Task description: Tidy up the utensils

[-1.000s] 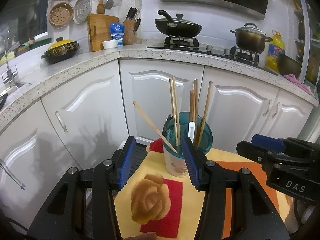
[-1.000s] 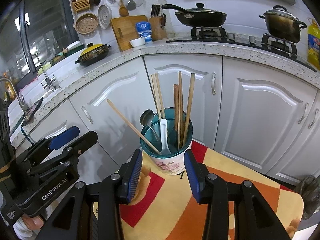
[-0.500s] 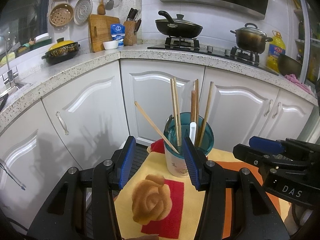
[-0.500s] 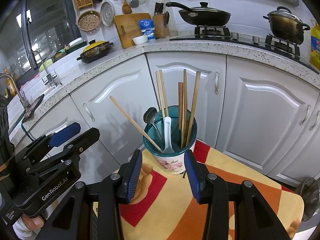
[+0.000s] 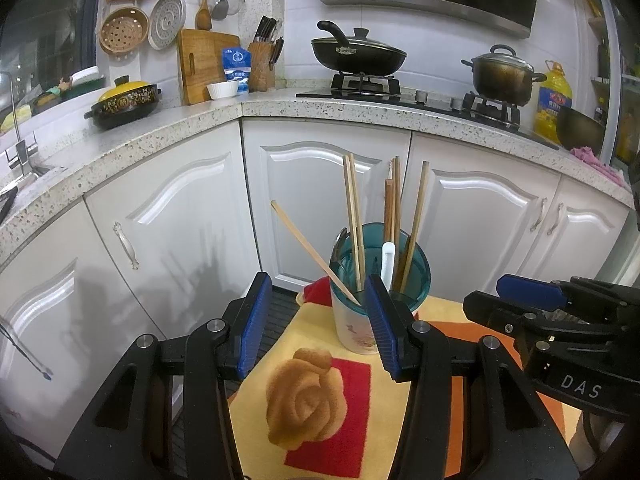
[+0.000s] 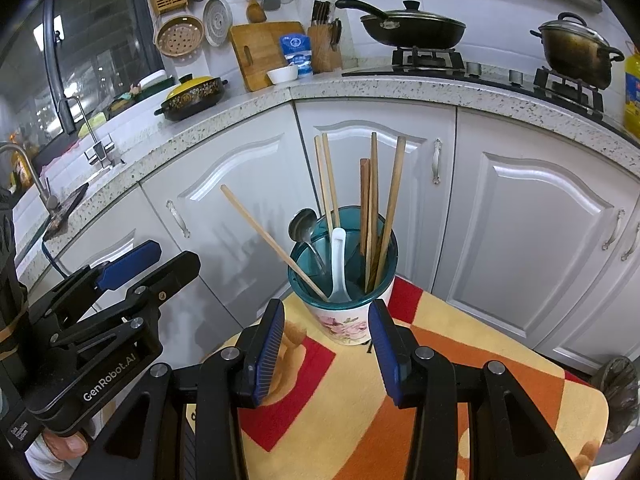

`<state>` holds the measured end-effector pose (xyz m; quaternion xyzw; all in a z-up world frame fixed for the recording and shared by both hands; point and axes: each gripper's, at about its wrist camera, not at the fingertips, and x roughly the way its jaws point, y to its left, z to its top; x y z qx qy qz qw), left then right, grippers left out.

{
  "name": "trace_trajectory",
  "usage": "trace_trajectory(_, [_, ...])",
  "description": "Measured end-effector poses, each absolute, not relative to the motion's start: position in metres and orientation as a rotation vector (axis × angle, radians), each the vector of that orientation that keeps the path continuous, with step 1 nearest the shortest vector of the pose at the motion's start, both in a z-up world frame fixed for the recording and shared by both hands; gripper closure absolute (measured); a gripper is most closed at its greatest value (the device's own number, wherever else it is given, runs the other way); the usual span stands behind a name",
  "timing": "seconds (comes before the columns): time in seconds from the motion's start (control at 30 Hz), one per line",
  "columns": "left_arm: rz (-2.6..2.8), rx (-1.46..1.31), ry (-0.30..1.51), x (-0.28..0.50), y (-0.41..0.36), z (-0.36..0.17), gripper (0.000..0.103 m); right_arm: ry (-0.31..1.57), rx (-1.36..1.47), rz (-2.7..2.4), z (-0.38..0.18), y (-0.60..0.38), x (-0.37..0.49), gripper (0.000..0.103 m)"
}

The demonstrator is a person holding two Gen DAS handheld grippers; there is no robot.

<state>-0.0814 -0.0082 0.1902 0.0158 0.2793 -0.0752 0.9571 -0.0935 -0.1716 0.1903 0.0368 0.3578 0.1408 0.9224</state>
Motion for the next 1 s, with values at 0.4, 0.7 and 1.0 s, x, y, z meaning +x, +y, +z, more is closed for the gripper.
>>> trace_trajectory(0.4, [-0.151,0.035,0.567,-0.082,-0.007,0.189,0.056,0.744,0.073,0.29,0.188,-0.169,-0.093,0.061])
trace_trajectory(0.7, [-0.154,0.034,0.571,-0.08,-0.005,0.186,0.056,0.755,0.065,0.292,0.184,-0.165,-0.091,0.06])
trace_trajectory(1.0, [-0.188,0.042,0.576,-0.075,-0.004,0.175,0.056,0.766,0.088,0.276,0.174,-0.176,-0.091,0.06])
